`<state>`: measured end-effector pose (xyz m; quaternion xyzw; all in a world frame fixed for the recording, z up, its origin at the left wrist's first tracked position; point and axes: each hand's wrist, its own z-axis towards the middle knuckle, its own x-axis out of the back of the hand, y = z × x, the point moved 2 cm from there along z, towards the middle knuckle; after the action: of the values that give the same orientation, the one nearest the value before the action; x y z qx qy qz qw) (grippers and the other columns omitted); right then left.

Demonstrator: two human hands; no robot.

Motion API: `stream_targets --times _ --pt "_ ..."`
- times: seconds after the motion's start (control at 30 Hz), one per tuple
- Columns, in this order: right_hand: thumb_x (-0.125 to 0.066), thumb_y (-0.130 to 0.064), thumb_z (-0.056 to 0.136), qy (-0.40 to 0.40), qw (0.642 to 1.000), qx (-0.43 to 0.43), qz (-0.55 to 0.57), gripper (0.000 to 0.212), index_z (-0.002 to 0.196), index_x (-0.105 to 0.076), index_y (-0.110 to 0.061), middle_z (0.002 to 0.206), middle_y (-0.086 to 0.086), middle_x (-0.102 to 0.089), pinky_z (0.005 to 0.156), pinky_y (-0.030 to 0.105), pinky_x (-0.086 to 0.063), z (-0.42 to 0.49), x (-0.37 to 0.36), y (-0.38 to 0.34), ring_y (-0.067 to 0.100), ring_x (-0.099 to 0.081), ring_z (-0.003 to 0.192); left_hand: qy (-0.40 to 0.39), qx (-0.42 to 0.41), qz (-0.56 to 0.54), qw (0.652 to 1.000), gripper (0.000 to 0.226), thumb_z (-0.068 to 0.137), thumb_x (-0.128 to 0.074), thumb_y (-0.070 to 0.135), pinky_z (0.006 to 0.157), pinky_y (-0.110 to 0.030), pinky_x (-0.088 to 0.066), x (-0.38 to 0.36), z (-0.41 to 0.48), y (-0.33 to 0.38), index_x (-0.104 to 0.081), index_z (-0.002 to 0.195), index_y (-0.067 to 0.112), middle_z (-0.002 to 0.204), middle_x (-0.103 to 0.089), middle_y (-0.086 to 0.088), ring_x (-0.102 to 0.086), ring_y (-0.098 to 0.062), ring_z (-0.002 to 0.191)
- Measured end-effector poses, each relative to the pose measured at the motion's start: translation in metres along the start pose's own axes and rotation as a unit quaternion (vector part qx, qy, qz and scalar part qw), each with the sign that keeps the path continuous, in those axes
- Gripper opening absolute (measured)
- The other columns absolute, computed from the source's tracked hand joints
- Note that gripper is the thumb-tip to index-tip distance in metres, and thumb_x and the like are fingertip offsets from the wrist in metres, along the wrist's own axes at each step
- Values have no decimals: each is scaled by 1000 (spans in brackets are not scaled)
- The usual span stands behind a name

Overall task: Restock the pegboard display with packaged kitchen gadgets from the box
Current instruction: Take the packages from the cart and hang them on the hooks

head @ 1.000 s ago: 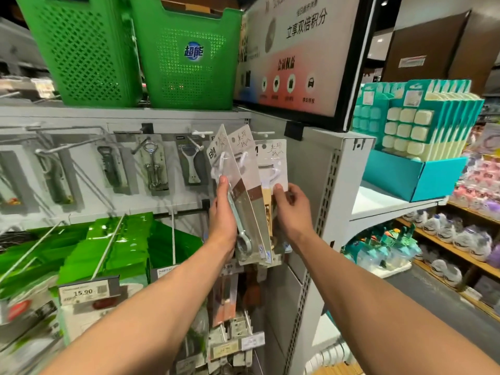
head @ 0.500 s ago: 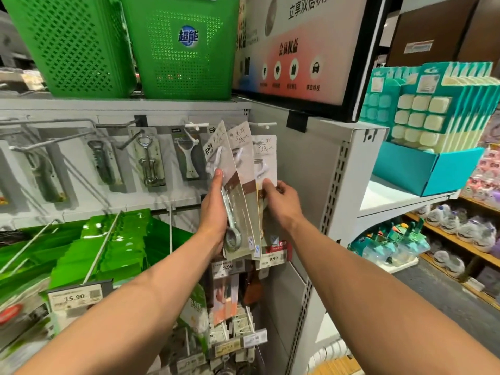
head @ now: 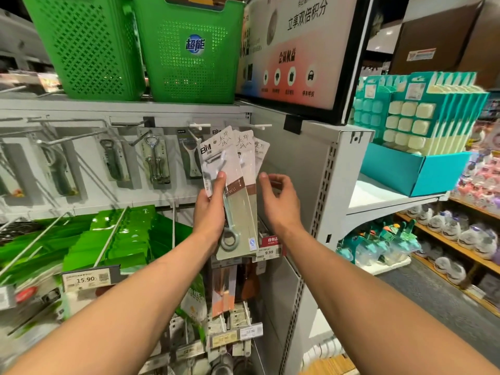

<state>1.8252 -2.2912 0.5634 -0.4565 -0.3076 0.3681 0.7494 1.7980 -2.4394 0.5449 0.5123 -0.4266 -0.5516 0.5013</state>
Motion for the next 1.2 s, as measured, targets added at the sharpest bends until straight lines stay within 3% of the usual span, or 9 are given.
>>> stream_targets --times 0.13,0.23,0.3,0.4,0.53,0.63,0.73,1.07,1.2 --pt "-55 -59 99 -20 1000 20 1 36 106 -68 -26 98 -11 -74 79 18 -53 -6 6 -4 2 -68 90 6 2 1 1000 42 99 -54 65 70 -23 -43 -2 -7 0 -58 116 28 94 -64 18 -59 2 86" --pt "-57 -46 103 -48 997 54 -1 26 106 -70 -24 93 -9 -76 79 23 -58 -9 5 -6 3 -71 87 14 -4 5 1000 53 91 -62 72 87 -32 -56 1 -7 -5 -68 114 24 101 -79 7 -74 -13 99" --pt "-54 -35 106 -47 996 69 -5 19 105 -67 -22 92 -6 -76 79 29 -59 -8 2 -4 8 -72 85 21 -12 1 1000 57 89 -63 75 99 -42 -57 4 -5 -9 -71 114 25 103 -80 7 -75 -15 101" --pt "-48 -32 108 -8 998 66 -17 19 104 -62 -20 88 4 -72 73 38 -55 -7 2 0 21 -66 78 26 -13 -20 999 64 85 -60 81 104 -46 -55 6 -6 -6 -71 118 27 106 -80 7 -75 -16 104" --pt "-46 -31 109 34 998 43 -34 20 106 -60 -18 85 -2 -67 63 21 -46 -1 12 6 8 -57 71 10 8 -34 999 85 69 -60 97 106 -51 -53 4 -3 -8 -70 122 31 112 -79 6 -74 -21 109" --pt "-46 -31 109 24 998 37 -45 20 106 -61 -18 84 -2 -67 62 22 -47 6 13 9 8 -56 69 3 20 -40 999 89 66 -61 98 105 -50 -53 2 -1 -11 -69 124 30 112 -79 5 -74 -21 109" --pt "-46 -30 109 22 997 39 -65 19 106 -61 -18 85 -3 -68 58 14 -44 11 11 8 5 -56 69 6 32 -41 999 94 63 -61 99 104 -50 -53 1 1 -13 -67 125 29 112 -79 3 -74 -22 108" --pt "-40 -32 110 22 995 44 -82 22 112 -55 -17 88 -8 -64 59 12 -41 15 1 26 2 -58 75 3 -4 -6 1000 61 84 -57 83 107 -47 -51 3 16 -13 -69 115 31 108 -79 10 -72 -14 107" --pt "-38 -32 111 21 995 38 -88 22 110 -54 -18 87 -10 -63 59 14 -41 21 -3 31 1 -57 75 10 2 -5 1000 61 84 -57 83 103 -44 -53 4 28 -17 -71 112 31 104 -79 9 -73 -14 104"
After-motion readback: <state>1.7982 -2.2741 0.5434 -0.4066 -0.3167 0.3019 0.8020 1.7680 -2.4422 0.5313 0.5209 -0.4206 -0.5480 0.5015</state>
